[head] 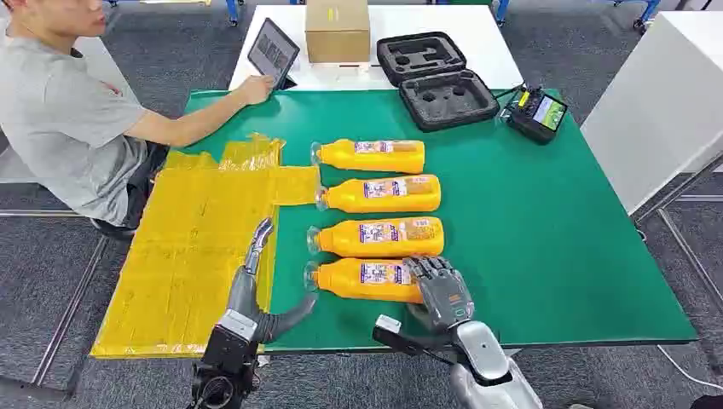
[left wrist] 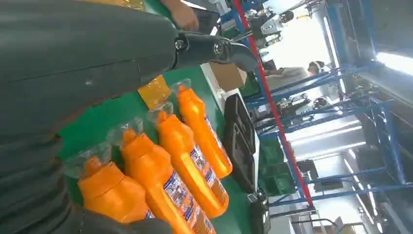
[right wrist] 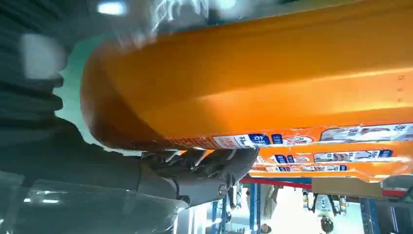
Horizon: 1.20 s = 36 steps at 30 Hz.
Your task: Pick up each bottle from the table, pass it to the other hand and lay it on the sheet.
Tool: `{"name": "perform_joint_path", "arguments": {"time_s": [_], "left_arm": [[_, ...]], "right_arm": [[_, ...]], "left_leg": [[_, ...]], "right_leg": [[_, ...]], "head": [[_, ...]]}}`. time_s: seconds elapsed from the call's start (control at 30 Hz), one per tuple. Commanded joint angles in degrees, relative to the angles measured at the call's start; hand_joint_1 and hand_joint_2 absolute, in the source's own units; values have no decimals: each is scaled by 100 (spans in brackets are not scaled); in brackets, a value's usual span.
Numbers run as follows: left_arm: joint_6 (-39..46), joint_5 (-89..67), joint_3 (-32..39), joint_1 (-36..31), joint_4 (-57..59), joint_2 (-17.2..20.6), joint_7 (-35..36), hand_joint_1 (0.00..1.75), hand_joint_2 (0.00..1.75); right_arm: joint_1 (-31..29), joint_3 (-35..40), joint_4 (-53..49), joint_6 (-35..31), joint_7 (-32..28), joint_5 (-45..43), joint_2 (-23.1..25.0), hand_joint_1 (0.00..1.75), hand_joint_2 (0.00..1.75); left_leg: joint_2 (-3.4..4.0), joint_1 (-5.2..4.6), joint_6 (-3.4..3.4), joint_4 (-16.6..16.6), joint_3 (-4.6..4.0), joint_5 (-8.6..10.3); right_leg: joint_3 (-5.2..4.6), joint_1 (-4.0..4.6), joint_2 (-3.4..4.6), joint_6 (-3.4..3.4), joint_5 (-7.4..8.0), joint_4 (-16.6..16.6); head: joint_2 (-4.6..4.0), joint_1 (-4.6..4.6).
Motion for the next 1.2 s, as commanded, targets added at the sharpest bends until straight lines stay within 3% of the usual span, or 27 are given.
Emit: {"name": "perform_joint_path", "arguments": {"time_s": [0.03, 0.13, 0.2, 0.33, 0.4, 0.47, 0.57, 0.67, 1.2], "left_arm": [[-5, 24, -45, -193, 322, -2, 24, 0, 175], [-5, 24, -45, -193, 322, -2, 24, 0, 175], [7, 25, -41, -186, 305, 11, 24, 0, 175], [8, 28, -52, -187, 272, 13, 24, 0, 175], [39, 16, -64, -196, 260, -2, 24, 0, 175], [336, -79, -91, -181, 39, 6, 24, 0, 175], [1358, -221, -382, -197, -595, 162, 24, 0, 175], [1419, -202, -24, 19, -1242, -1, 24, 0, 175], [818, 477, 682, 429, -1589, -451, 24, 0, 175]], "right_arm": [[-139, -118, 521, 84, -24, -1, 29, 157, 175], [-139, -118, 521, 84, -24, -1, 29, 157, 175], [-115, -140, 504, 142, -14, -51, 41, 169, 175], [-20, -141, 306, 233, -229, -302, 91, 175, 175], [69, -273, 60, 566, -1044, -1419, 219, 175, 175], [130, -315, -132, 733, -1487, -2059, 249, 175, 175], [178, -379, -410, 983, -1920, -2952, 305, 175, 175], [166, -443, -537, 900, -2189, -3416, 342, 175, 175], [-51, -637, -462, 403, -2713, -4192, 443, 175, 175]], "left_leg": [[-6, 3, -6, -4, 11, -2], [-10, 6, -10, -3, 19, -5], [-8, 4, -6, -4, 15, -2], [-11, 5, -8, -4, 18, -3], [-12, 4, -8, -4, 18, -3], [-12, 5, -8, -1, 16, -3], [-11, 9, -12, 5, 13, -8], [-8, 5, -9, 6, 6, -5], [6, 1, -7, 0, 7, -5]], "right_leg": [[12, 3, -1, -5, -2, -4], [24, 6, -2, -8, -5, -7], [18, 3, -3, -5, -3, -6], [23, 4, -5, -7, -4, -6], [22, 3, -6, -7, -5, -4], [20, 5, -7, -7, -6, -1], [16, 8, -3, -10, -9, 3], [6, 5, -1, -7, -6, 6], [9, 1, 10, -6, -3, 2]], "head": [[0, 0], [0, -2], [0, 0], [0, -2], [0, 0], [0, 0], [0, 0], [0, -2], [0, -2]]}}
